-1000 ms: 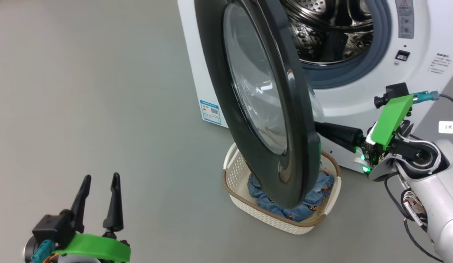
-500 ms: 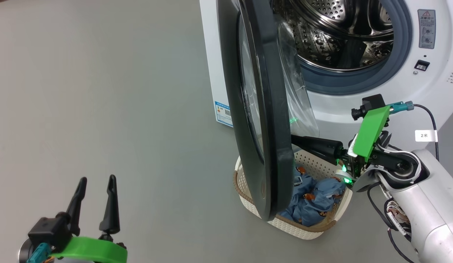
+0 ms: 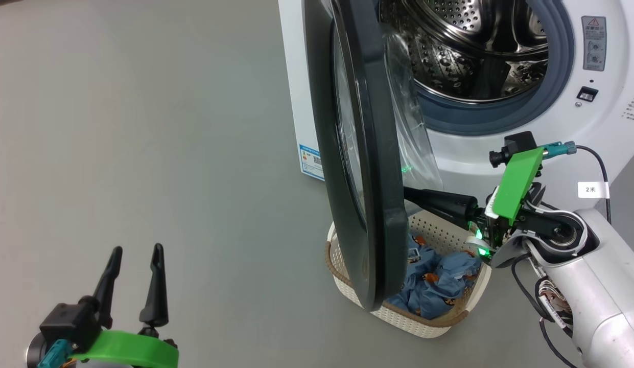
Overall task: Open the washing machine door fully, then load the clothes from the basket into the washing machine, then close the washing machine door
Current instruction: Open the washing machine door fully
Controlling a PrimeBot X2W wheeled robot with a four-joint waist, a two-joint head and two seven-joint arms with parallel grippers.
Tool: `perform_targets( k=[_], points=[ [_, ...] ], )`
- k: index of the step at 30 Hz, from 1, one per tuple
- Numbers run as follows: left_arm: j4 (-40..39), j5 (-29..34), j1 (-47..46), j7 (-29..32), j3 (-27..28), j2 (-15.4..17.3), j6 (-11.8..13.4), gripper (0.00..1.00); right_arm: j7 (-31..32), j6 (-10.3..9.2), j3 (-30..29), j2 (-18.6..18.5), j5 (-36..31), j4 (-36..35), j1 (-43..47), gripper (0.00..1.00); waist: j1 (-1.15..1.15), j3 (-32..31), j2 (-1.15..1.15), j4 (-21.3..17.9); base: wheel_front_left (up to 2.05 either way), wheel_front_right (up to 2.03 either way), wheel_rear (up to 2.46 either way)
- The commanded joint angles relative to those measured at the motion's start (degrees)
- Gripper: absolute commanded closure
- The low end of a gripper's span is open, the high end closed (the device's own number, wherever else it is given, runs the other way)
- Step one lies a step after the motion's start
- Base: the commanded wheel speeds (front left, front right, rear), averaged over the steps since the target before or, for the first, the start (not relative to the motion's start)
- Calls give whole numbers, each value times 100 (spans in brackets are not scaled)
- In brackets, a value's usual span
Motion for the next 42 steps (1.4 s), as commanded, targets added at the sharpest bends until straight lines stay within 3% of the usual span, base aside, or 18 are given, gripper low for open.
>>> perform_targets(
  k=[1, 8, 9, 10, 11, 12, 13, 19, 28, 37, 42],
  points=[
    [-169, -62, -133, 5, 159, 153, 19, 0, -25, 34, -4, 59, -59, -202, 4, 100, 0, -35, 0, -17, 0, 0, 0],
    [-143, -81, -140, 38, 100, 195, 10, 0, -91, 34, -129, 41, -60, -413, 152, 100, 0, -141, 0, -201, 0, 0, 0],
    [-143, -88, -138, 44, 89, 201, 5, 0, -108, 34, -150, 37, -64, -465, 174, 95, 0, -156, 0, -245, 0, 0, 0],
    [-143, -92, -135, 48, 82, 206, 3, 0, -129, 34, -172, 32, -71, -519, 201, 63, 0, -172, 0, -292, 0, 0, 0],
    [-143, -95, -129, 49, 78, 213, 4, 0, -147, 34, -192, 32, -73, -583, 235, 50, 0, -192, 0, -349, 0, 0, 0],
    [-145, -97, -123, 49, 76, 220, 8, 0, -175, 34, -218, 36, -71, -651, 271, 15, 0, -210, 0, -407, 0, 0, 0],
    [-148, -101, -120, 50, 72, 225, 10, 0, -203, 34, -245, 40, -71, -722, 307, 0, 0, -224, 0, -467, 0, 0, 0],
    [-168, -111, -115, 68, 37, 251, 14, 0, -329, 34, -288, 18, -196, -1124, 505, 0, 0, -274, 0, -808, 0, 0, 0],
    [-225, -152, -92, 88, 21, 298, 42, 0, -994, 34, -371, -110, -771, -2136, 866, 0, 0, -290, 0, -1479, 0, 0, 0],
    [-348, -165, -69, 113, -11, 343, 87, 0, -2167, 34, -270, -342, -1614, -3024, 1210, 0, 0, -273, 0, -2089, 0, 0, 0],
    [-420, -183, -21, 127, -1, 369, 134, 0, -3233, 34, -18, -659, -2414, -3167, 1311, 0, 0, -286, 0, -2365, 0, 0, 0]
  ],
)
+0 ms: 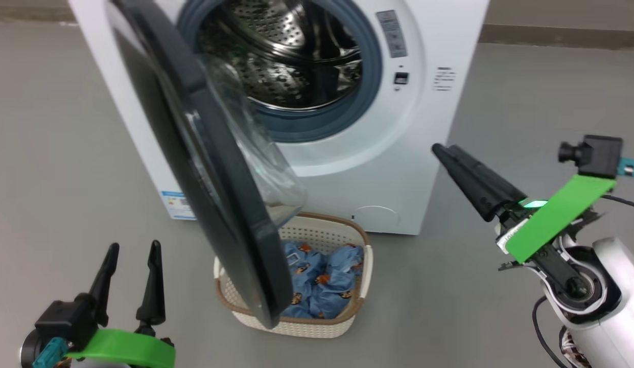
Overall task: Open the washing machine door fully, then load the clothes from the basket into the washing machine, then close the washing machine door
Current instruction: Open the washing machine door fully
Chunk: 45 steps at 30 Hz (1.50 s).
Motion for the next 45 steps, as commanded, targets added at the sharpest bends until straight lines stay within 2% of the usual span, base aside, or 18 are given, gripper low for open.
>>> perform_targets(
  k=[1, 7, 12, 16, 20, 22, 31, 45],
  points=[
    [-189, -30, -37, 18, 181, 145, 51, 0, -233, 34, 79, -90, -138, -171, 32, 0, 0, -15, 0, -215, 0, 0, 0],
    [-253, -59, 73, 4, 195, 155, 108, 0, -1558, 34, 330, -456, -940, -10, 159, 0, 0, -29, 0, -472, 0, 0, 0],
    [-335, -85, 167, -13, 215, 160, 164, 0, -2326, 34, 440, -689, -1500, 327, 320, 0, 0, -43, 0, -627, 0, 0, 0],
    [-374, -99, 229, -30, 198, 144, 190, 0, -2715, 34, 213, -685, -1953, 771, 474, 0, 0, -59, 0, -693, 0, 0, 0],
    [-384, -112, 266, -43, 187, 134, 205, 0, -2836, 34, -22, -556, -2263, 1039, 607, 0, 0, -85, 0, -718, 0, 0, 0],
    [-382, -129, 287, -55, 179, 127, 215, 0, -2878, 34, -217, -446, -2644, 1251, 765, 0, 0, -110, 0, -729, 0, 0, 0],
    [-360, -164, 297, -78, 158, 133, 230, 0, -2889, 34, -636, -172, -3610, 1555, 1081, 0, 0, -158, 0, -730, 0, 0, 0],
    [-291, -171, 195, -91, 75, 180, 252, 0, -2891, 34, -790, 84, -4065, 1980, 1127, 0, 0, -146, 0, -642, 0, 0, 0]
  ],
)
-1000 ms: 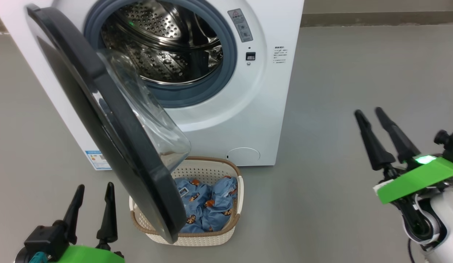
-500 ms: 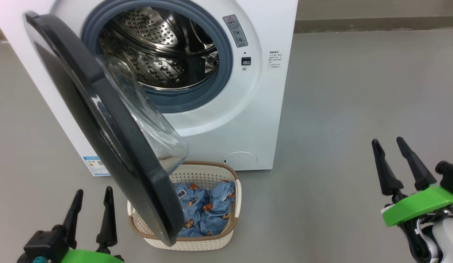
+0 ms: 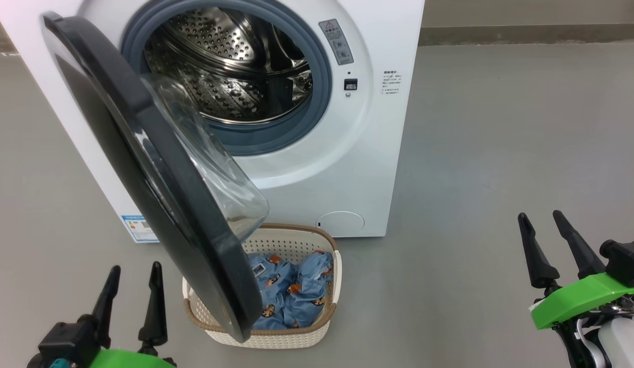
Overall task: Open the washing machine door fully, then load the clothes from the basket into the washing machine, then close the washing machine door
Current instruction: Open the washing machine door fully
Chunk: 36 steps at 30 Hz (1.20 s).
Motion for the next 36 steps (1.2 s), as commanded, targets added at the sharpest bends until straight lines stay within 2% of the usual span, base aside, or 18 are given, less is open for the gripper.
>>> perform_targets(
  k=[1, 36],
  points=[
    [-95, -30, -235, -71, 176, 156, 17, 0, -70, 33, 93, -65, -61, -87, -79, 0, 0, 3, 0, 7, 0, 0, 0],
    [4, -47, -310, -141, 42, 236, 127, 0, -71, 33, 244, 33, -18, 24, -210, 0, 0, 24, 0, -16, 0, 0, 0]
  ],
)
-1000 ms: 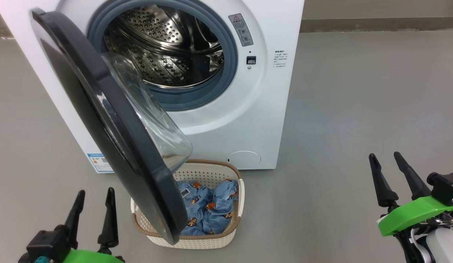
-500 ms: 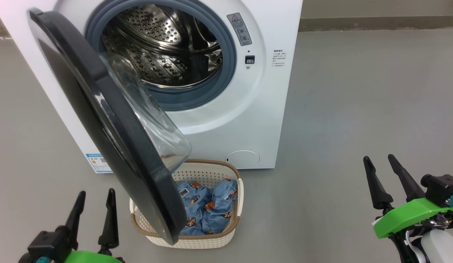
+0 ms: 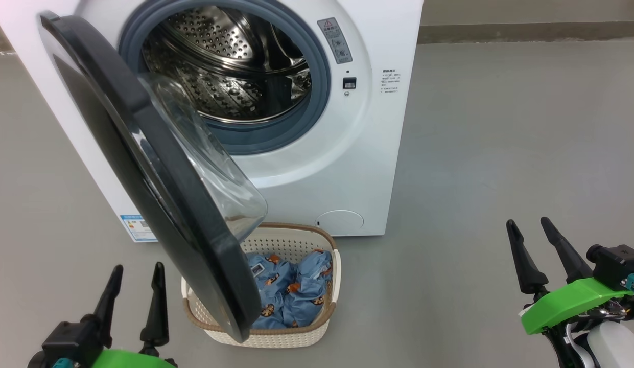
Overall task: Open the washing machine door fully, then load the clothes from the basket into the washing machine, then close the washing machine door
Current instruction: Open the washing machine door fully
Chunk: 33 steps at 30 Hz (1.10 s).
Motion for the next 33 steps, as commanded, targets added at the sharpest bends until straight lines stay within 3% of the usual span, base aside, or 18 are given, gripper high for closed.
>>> perform_targets(
  k=[1, 3, 4, 12, 21, 27, 33],
  points=[
    [-85, -42, -272, -52, 177, 131, 26, 3, -71, 33, 105, -91, -20, -102, -199, 0, 0, -1, 0, 5, 0, 0, 0],
    [-81, -51, -284, -65, 175, 132, 21, 71, -71, 33, 110, -91, -23, -97, -202, 0, 0, -1, 0, 12, 0, 0, 0],
    [-104, -51, -292, -82, 174, 130, 8, 100, -71, 33, 112, -89, -26, -93, -204, 0, 0, -1, 0, 16, 0, 0, 0],
    [-631, 61, -341, -212, 233, 84, -64, 100, -71, 33, 127, -61, -23, -67, -190, 0, 0, 2, 0, 53, 0, 0, 0],
    [-1990, 376, -522, -237, 172, -78, -190, 100, -71, 33, 150, -8, -22, -60, -171, 0, 0, 2, 0, 75, 0, 0, 0],
    [-2617, 408, -586, -171, -132, -171, -305, 100, -71, 33, 163, 7, -12, -61, -181, 0, 0, -3, 0, 55, 0, 0, 0],
    [-2821, 342, -578, 313, -863, -315, -458, 100, -71, 33, 187, 46, -10, -60, -203, 0, 0, 18, 0, -6, 0, 0, 0]
  ],
)
